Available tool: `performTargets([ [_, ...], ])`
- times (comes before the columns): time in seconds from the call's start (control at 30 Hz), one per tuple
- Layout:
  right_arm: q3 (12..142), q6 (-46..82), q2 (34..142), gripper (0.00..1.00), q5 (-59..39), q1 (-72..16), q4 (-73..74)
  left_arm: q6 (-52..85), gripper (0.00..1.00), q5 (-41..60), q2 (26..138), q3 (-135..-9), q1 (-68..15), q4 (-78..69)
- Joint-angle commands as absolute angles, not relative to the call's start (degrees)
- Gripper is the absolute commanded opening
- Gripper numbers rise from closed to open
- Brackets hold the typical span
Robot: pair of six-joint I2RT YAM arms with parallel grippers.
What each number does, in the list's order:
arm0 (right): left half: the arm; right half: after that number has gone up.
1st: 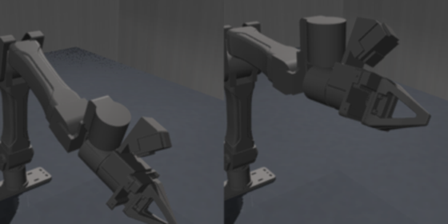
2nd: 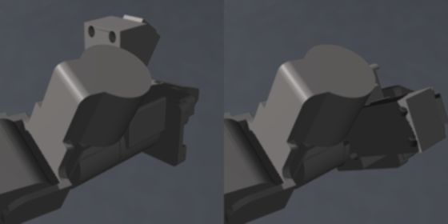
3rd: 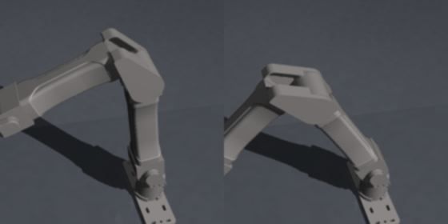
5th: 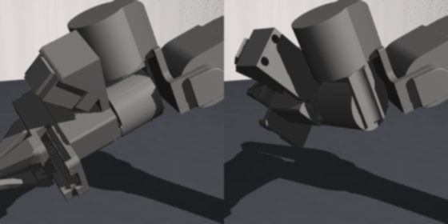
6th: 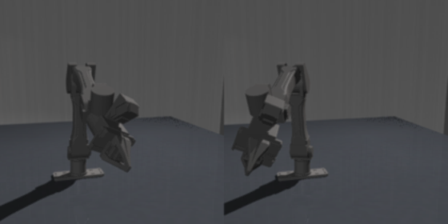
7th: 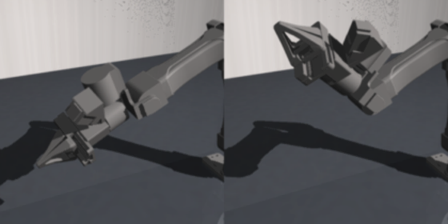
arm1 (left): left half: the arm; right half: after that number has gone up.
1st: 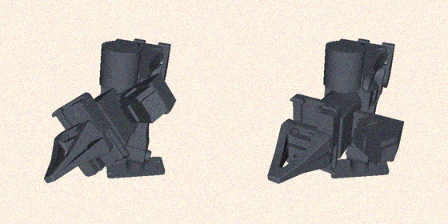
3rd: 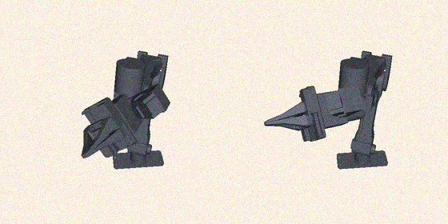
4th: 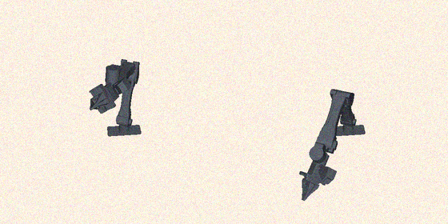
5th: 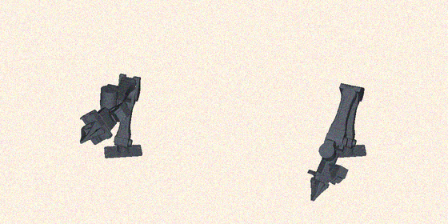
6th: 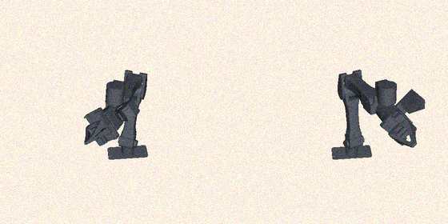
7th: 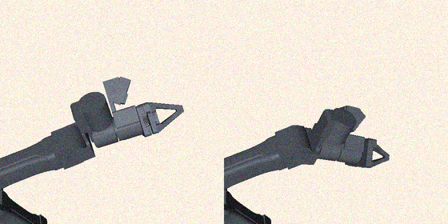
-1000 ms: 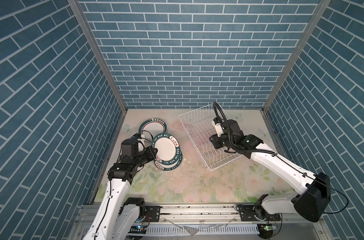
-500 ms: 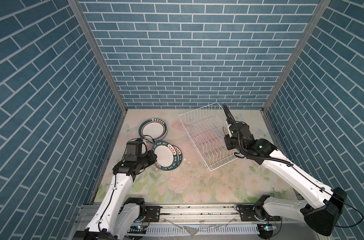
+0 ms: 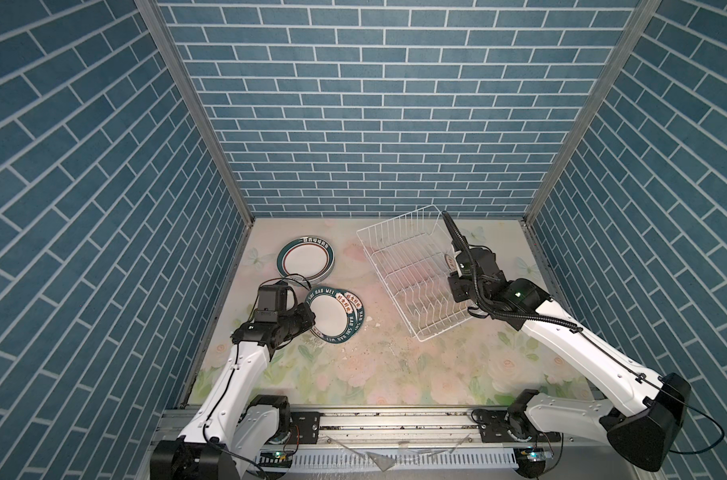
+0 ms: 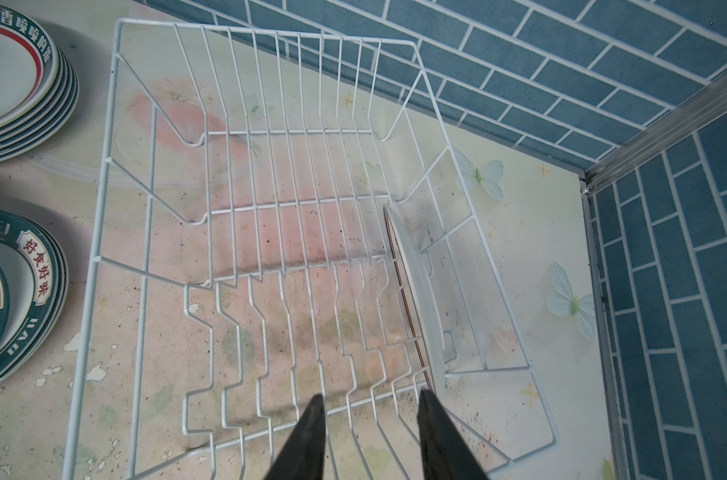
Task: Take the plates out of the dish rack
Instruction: 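Lower the plate onto the green-rimmed stack with left while right returns to the rack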
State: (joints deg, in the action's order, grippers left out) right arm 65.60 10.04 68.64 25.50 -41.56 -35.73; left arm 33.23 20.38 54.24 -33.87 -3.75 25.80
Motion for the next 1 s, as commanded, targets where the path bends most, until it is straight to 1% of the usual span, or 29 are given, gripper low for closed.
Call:
performTargets([
  [0.0, 63.85, 8.31, 68.47, 0.38, 25.98, -41.35, -37.0, 33.66, 0.0, 20.8, 54.75, -33.21, -3.35, 23.52],
  [0.13, 63.9, 8.2, 68.82, 0.38, 25.07, -41.22, -36.91, 33.99, 0.0, 20.74, 55.31, -32.76, -3.26, 23.38],
  [0.33, 63.86, 8.24, 69.43, 0.39, 24.44, -41.07, -36.52, 34.5, 0.19, 19.48, 55.57, -32.03, -2.9, 23.98],
  [0.57, 63.68, 8.09, 70.06, 0.39, 23.38, -40.84, -36.07, 34.23, 0.28, 18.54, 56.59, -32.27, -2.8, 25.31],
  [0.8, 63.5, 7.97, 70.06, 0.39, 22.87, -40.76, -35.6, 34.51, 0.33, 18.19, 57.59, -32.27, -2.77, 25.6],
  [0.87, 63.39, 7.91, 70.27, 0.39, 22.55, -40.69, -35.36, 34.98, 0.38, 19.08, 58.12, -32.22, -2.72, 24.89],
  [0.9, 63.44, 7.96, 70.49, 0.39, 22.27, -40.69, -35.25, 35.15, 0.43, 18.99, 58.66, -32.31, -2.72, 25.13],
  [0.97, 63.55, 8.0, 70.92, 0.39, 21.98, -40.74, -35.33, 35.15, 0.47, 18.76, 59.38, -32.42, -2.76, 25.31],
])
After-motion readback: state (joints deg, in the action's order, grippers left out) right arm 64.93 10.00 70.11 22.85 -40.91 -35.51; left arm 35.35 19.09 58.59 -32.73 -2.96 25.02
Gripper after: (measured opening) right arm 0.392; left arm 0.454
